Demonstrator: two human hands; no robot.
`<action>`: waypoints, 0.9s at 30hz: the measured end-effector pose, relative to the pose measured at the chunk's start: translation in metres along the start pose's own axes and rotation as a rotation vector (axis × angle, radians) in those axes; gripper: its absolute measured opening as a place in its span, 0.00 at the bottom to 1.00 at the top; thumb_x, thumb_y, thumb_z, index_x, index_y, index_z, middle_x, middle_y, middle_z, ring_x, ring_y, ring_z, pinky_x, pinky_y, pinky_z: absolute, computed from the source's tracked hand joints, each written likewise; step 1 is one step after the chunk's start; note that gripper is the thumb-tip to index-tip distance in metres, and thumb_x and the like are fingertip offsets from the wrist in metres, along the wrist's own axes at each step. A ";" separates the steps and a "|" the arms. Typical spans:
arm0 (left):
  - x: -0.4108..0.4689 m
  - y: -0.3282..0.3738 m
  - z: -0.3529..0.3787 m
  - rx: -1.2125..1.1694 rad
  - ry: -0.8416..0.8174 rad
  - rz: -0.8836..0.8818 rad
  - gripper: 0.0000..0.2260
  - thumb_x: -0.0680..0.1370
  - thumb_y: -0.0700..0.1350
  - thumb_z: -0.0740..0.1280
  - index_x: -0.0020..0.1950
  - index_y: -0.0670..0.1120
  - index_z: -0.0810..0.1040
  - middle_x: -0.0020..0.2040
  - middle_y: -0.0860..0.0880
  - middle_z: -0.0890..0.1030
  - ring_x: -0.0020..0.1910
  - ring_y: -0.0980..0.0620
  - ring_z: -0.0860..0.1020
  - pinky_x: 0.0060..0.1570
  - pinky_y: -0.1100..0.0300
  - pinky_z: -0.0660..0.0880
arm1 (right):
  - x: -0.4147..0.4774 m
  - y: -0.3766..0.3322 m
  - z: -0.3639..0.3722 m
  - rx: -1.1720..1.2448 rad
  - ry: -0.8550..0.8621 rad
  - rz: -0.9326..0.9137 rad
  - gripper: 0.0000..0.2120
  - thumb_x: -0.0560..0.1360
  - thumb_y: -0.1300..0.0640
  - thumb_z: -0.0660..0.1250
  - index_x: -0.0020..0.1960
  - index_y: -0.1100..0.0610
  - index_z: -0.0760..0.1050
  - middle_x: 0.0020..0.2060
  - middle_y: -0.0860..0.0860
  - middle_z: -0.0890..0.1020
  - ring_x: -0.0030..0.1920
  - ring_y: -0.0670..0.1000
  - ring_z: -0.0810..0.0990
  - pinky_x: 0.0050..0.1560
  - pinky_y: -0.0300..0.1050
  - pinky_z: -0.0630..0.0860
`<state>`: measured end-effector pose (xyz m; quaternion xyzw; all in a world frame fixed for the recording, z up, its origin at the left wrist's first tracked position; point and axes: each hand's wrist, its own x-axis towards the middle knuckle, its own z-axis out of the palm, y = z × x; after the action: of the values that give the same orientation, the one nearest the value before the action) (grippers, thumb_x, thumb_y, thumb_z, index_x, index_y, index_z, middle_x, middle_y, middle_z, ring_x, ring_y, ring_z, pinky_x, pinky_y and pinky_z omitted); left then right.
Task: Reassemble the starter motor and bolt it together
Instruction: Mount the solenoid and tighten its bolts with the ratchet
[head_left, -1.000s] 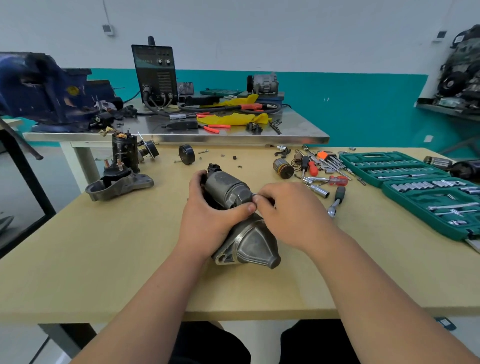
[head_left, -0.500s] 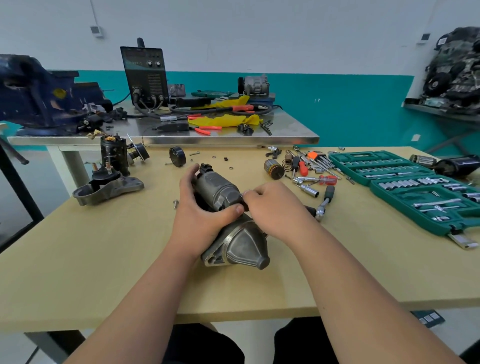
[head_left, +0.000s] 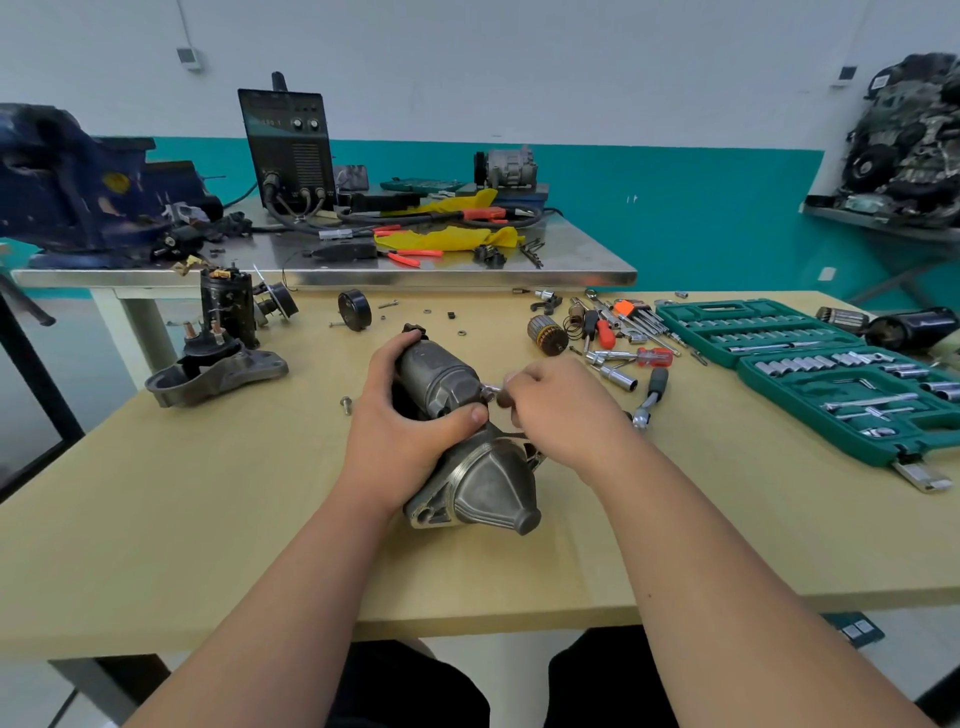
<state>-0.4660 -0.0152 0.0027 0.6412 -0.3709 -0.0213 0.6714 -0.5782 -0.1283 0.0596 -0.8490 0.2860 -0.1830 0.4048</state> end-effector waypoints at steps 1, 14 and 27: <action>0.000 0.000 0.000 -0.003 -0.004 0.000 0.38 0.57 0.56 0.78 0.66 0.62 0.70 0.59 0.54 0.76 0.53 0.56 0.80 0.54 0.55 0.80 | 0.000 0.002 0.000 0.065 -0.007 0.003 0.17 0.77 0.45 0.60 0.44 0.57 0.78 0.35 0.50 0.79 0.32 0.48 0.74 0.33 0.43 0.68; 0.002 -0.004 -0.001 0.006 -0.012 0.009 0.38 0.57 0.56 0.78 0.65 0.65 0.69 0.61 0.54 0.75 0.55 0.54 0.80 0.55 0.53 0.80 | 0.012 0.022 0.003 0.041 0.010 0.050 0.10 0.78 0.50 0.60 0.50 0.53 0.77 0.35 0.46 0.77 0.34 0.46 0.74 0.33 0.42 0.67; 0.007 -0.007 0.009 0.059 0.114 -0.012 0.38 0.54 0.60 0.77 0.63 0.68 0.69 0.57 0.66 0.74 0.53 0.67 0.77 0.50 0.68 0.75 | 0.050 0.090 -0.055 -0.335 0.238 0.160 0.12 0.80 0.53 0.59 0.59 0.53 0.77 0.40 0.48 0.79 0.39 0.48 0.77 0.36 0.43 0.71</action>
<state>-0.4629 -0.0276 -0.0013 0.6631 -0.3288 0.0222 0.6721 -0.6000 -0.2384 0.0254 -0.8514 0.4247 -0.1991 0.2347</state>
